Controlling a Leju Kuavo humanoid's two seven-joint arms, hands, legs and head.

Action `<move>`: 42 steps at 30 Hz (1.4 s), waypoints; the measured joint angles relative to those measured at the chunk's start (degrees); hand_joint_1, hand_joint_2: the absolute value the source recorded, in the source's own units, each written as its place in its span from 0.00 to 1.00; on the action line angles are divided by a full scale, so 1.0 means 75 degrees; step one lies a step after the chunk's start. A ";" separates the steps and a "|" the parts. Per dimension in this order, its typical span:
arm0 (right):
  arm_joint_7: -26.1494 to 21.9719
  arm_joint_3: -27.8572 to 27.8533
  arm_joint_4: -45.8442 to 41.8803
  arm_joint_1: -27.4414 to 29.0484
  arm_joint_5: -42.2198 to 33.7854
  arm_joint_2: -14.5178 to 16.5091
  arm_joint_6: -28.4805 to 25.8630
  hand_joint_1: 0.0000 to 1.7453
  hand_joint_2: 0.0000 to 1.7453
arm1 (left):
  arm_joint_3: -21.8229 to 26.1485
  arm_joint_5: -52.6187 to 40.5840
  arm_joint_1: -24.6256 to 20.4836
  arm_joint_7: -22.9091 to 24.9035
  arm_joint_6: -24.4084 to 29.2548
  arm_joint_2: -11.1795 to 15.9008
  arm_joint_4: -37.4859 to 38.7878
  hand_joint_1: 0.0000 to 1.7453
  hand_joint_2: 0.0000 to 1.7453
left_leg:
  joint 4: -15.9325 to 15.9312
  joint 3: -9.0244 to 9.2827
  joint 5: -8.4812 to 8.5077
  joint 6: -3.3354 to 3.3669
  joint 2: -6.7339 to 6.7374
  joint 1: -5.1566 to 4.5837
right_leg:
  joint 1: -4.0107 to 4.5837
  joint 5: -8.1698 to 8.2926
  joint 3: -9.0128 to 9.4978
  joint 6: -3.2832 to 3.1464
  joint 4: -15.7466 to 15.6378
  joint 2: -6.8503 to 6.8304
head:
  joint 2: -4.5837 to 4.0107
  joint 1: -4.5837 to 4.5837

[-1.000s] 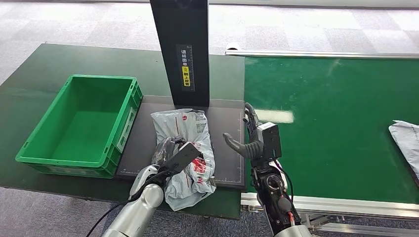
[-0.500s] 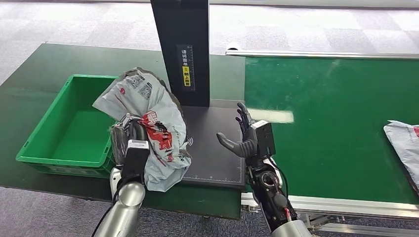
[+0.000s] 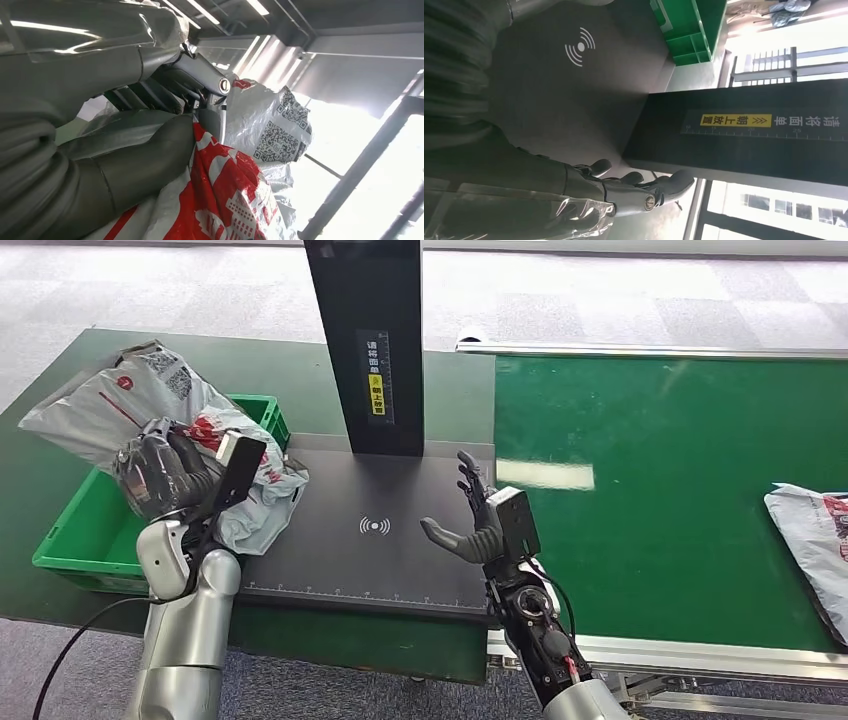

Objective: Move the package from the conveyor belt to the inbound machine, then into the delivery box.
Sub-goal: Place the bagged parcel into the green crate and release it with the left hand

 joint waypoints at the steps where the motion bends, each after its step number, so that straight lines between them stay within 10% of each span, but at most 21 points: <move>1: -0.0025 0.0014 0.0045 -0.0023 -0.0012 -0.0001 0.0008 0.00 1.00 | 0.0053 -0.0055 -0.0169 0.0233 0.0000 0.0160 0.0232 1.00 1.00 | 0.0000 0.0000 0.0000 0.0000 0.0000 0.0000 | 0.0000 0.0000 0.0000 0.0000 0.0000 0.0000 | 0.0000 0.0000; 8: -0.0117 0.0029 0.0183 -0.0030 -0.0122 -0.0095 -0.0024 0.00 1.00 | 0.0341 0.0408 -0.1184 0.0861 -0.0192 0.1215 0.1853 1.00 1.00 | 0.0001 -0.0001 -0.0001 0.0000 0.0002 -0.0001 | 0.0000 -0.0001 -0.0006 0.0000 0.0000 0.0003 | 0.0000 -0.0001; 12: -0.0095 0.0029 0.0181 0.0022 -0.0147 -0.0147 -0.0015 0.00 1.00 | 0.0393 0.0292 -0.1605 0.1181 -0.0917 0.1577 0.2608 0.28 1.00 | 0.0001 -0.0003 -0.0001 0.0000 0.0001 -0.0001 | 0.0000 -0.0001 -0.0008 0.0000 0.0000 0.0003 | 0.0000 0.0000; 15: -0.0042 0.0030 0.0169 0.0078 -0.0153 -0.0157 -0.0004 0.00 1.00 | 0.0376 0.0133 -0.1820 0.1336 -0.1321 0.1695 0.3104 0.00 1.00 | 0.0001 -0.0002 -0.0001 0.0000 0.0004 -0.0001 | -0.0001 0.0000 -0.0008 0.0000 0.0000 0.0003 | 0.0000 0.0001; 29: 0.0159 0.0035 -0.0151 0.0363 -0.0089 -0.0165 -0.0001 0.00 1.00 | 0.0108 -0.0254 -0.1800 0.1298 -0.0040 0.1765 0.3593 0.00 1.00 | 0.0000 -0.0005 -0.0002 -0.0002 0.0009 -0.0001 | 0.0000 -0.0001 -0.0010 0.0000 0.0000 0.0004 | 0.0000 0.0000; 32: 0.0155 0.0055 -0.0151 0.0365 -0.0076 -0.0167 -0.0009 0.00 1.00 | 0.0391 -0.0024 -0.1417 -0.0050 0.0026 0.1586 0.2425 0.00 1.00 | 0.0001 -0.0007 -0.0002 -0.0002 0.0019 -0.0001 | -0.0001 -0.0001 -0.0017 0.0000 0.0000 0.0008 | 0.0000 0.0000; 37: 0.0111 0.0099 -0.0158 0.0369 -0.0113 -0.0164 -0.0060 0.00 1.00 | 0.2058 0.1687 -0.1171 -0.4986 0.0055 0.0527 0.0280 0.00 1.00 | 0.0002 -0.0017 -0.0006 0.0000 0.0024 -0.0005 | -0.0005 0.0000 -0.0022 0.0001 0.0000 0.0011 | 0.0000 0.0001; 42: 0.0086 0.0114 -0.0240 0.0409 -0.0200 -0.0206 -0.0149 0.00 1.00 | 0.2160 0.3976 -0.0653 -0.5322 0.0052 -0.0220 -0.1039 0.00 1.00 | 0.0003 -0.0015 -0.0008 0.0001 0.0016 -0.0005 | -0.0006 -0.0001 -0.0026 0.0001 -0.0005 0.0007 | 0.0000 0.0000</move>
